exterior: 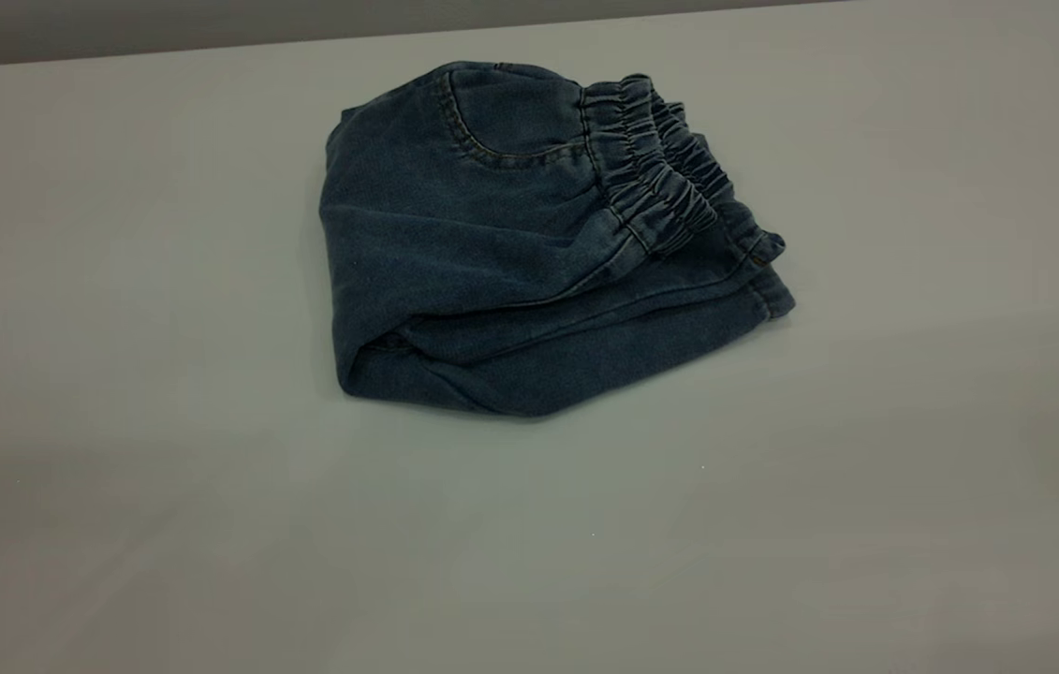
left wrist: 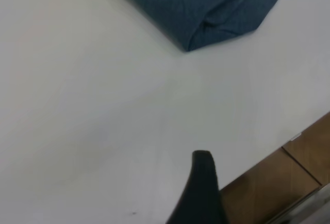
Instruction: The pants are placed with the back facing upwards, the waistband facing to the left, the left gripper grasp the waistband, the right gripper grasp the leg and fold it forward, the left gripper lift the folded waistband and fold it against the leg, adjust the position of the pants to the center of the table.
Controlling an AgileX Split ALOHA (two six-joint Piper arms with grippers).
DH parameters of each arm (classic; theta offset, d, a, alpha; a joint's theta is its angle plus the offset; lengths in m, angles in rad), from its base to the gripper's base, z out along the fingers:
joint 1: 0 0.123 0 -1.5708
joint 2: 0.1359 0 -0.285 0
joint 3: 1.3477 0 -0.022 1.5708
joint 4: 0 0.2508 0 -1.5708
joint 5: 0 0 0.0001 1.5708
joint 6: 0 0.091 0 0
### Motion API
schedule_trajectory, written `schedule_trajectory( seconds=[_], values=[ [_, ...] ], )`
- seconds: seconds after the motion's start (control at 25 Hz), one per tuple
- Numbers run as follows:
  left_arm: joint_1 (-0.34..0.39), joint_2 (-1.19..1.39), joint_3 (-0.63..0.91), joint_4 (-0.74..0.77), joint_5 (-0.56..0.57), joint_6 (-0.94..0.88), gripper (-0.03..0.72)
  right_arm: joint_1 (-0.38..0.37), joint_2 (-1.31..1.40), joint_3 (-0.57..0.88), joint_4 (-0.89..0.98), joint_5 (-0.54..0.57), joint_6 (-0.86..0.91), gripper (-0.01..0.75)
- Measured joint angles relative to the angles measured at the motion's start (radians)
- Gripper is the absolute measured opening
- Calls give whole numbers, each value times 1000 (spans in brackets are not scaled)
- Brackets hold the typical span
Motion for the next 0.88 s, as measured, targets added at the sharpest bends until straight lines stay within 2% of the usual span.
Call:
schedule_trajectory(
  seconds=[0.16,0.6,0.76,0.88],
  values=[
    [0,0,0,0,8,0,549,0,0,14,-2,-34,-15,443],
    [0,0,0,0,11,0,549,0,0,16,-4,-22,-15,443],
    [-40,-36,0,-2,13,0,549,0,0,16,-4,-22,-15,443],
    [-41,-70,0,-1,15,0,549,0,0,16,-4,-22,-14,443]
  ],
)
